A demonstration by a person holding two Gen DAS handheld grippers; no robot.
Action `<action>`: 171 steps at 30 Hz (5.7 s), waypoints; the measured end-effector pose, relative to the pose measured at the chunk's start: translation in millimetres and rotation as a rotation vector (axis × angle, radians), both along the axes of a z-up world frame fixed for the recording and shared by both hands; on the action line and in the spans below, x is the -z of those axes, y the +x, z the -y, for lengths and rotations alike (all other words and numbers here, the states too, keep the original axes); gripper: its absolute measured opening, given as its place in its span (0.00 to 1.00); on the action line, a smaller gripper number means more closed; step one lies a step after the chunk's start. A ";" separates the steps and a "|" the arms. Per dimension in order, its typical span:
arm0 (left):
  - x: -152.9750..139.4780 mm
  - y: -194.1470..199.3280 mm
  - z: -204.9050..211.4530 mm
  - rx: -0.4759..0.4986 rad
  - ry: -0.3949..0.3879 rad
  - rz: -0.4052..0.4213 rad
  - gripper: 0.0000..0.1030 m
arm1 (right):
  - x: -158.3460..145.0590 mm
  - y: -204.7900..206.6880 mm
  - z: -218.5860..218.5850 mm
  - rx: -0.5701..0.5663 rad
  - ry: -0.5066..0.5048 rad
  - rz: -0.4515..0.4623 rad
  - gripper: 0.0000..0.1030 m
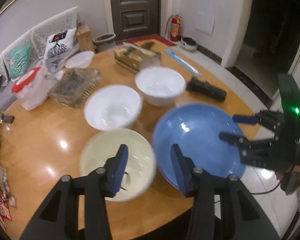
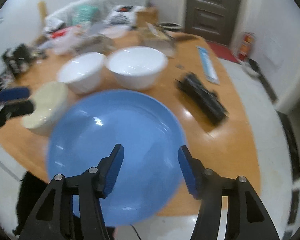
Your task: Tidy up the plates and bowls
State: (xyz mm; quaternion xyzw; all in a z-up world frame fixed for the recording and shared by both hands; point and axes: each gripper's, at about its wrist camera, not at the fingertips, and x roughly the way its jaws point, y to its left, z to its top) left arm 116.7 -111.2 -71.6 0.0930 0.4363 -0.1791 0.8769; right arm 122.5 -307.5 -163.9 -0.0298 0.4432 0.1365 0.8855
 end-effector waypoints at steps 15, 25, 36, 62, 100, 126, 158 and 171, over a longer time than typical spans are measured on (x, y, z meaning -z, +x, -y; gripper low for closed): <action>7.2 121.7 -75.3 -0.092 -0.023 -0.066 0.45 | -5.6 76.1 -90.2 -0.216 0.081 0.002 0.61; 52.3 169.0 -71.0 -0.074 -0.049 -0.148 0.35 | 2.9 112.4 -115.6 -0.246 0.096 -0.054 0.61; 75.6 182.2 -72.7 -0.080 -0.069 -0.191 0.30 | 12.4 119.5 -134.5 -0.319 0.118 -0.104 0.60; 93.8 205.5 -102.4 -0.127 -0.107 -0.223 0.19 | 10.9 154.3 -171.5 -0.330 0.115 -0.135 0.80; 77.1 200.1 -109.2 -0.136 -0.110 -0.197 0.09 | -2.4 150.5 -192.5 -0.379 0.032 0.023 0.96; 25.9 88.7 -77.4 -0.120 -0.043 -0.137 0.10 | -39.4 48.5 -166.7 -0.388 0.039 0.082 0.97; 57.5 62.7 -75.3 -0.100 0.024 -0.221 0.11 | -5.4 25.3 -177.0 -0.416 -0.016 -0.026 0.96; 62.5 67.3 -74.1 -0.091 0.027 -0.231 0.12 | -0.3 28.8 -179.7 -0.410 -0.043 -0.041 0.96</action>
